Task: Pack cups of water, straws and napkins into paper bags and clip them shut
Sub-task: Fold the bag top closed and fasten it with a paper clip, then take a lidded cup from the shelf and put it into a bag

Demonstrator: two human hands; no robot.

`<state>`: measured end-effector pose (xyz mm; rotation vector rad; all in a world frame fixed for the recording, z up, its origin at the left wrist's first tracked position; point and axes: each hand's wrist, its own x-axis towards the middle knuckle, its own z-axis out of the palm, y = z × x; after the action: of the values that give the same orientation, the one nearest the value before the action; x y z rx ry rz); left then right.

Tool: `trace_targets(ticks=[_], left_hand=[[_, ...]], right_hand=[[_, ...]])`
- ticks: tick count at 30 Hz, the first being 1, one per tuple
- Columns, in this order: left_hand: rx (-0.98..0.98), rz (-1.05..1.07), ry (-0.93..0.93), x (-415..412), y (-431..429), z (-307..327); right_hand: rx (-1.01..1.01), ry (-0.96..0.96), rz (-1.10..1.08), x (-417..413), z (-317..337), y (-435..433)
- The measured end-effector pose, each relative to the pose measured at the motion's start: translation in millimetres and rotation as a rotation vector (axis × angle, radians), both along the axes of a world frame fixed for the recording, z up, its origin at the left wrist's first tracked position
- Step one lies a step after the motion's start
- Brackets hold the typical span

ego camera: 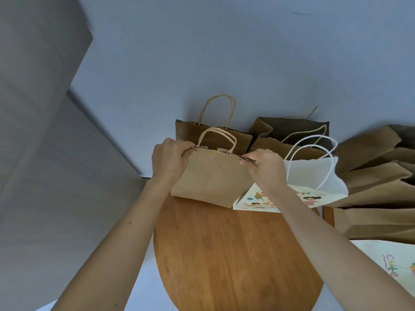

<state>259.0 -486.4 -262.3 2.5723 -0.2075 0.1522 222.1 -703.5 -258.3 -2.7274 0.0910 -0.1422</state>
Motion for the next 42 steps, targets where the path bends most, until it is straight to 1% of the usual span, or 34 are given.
trace_targets(ticks=[4, 7, 12, 14, 18, 20, 22, 26, 29, 32, 37, 42], left_hand=[[0.051, -0.02, 0.101, -9.0, 4.2, -14.5], [0.077, 0.01, 0.149, -19.7, 6.0, -17.7], [0.196, -0.005, 0.274, -37.7, 5.7, -9.0], [0.18, 0.014, 0.288, -49.5, 7.3, -3.0], [0.116, 0.036, 0.245, -85.0, 5.2, 19.9], [0.117, 0.042, 0.23, -111.2, 1.2, 38.8], [0.13, 0.048, 0.195, -139.4, -3.9, 59.2], [0.091, 0.077, 0.087, -208.7, -12.3, 96.4], [0.089, 0.096, -0.005, -270.2, -15.2, 113.2], [0.101, 0.118, -0.034, -327.9, -12.7, 122.8], [0.125, 0.206, -0.03, -397.7, 15.7, 135.8], [0.105, 0.355, -0.053, -449.5, 73.5, 147.8]], right_hand=[[0.012, 0.063, 0.043, -6.1, -7.4, -1.0], [0.054, 0.019, 0.08, -13.2, -8.3, 4.8], [0.066, 0.051, 0.121, -36.3, -4.4, 11.2], [0.073, 0.039, 0.118, -48.1, 5.4, 11.1], [0.067, 0.053, 0.148, -79.2, 25.7, 11.4], [0.094, 0.055, 0.169, -103.0, 39.7, 11.8], [0.134, 0.015, 0.194, -128.8, 53.9, 12.0], [0.197, -0.056, 0.269, -189.0, 78.8, 10.6], [0.245, -0.092, 0.322, -239.6, 88.3, 9.1], [0.274, -0.11, 0.384, -283.2, 92.5, 11.7], [0.323, -0.107, 0.485, -327.4, 110.0, 41.0], [0.358, -0.109, 0.663, -349.2, 130.6, 108.8]])
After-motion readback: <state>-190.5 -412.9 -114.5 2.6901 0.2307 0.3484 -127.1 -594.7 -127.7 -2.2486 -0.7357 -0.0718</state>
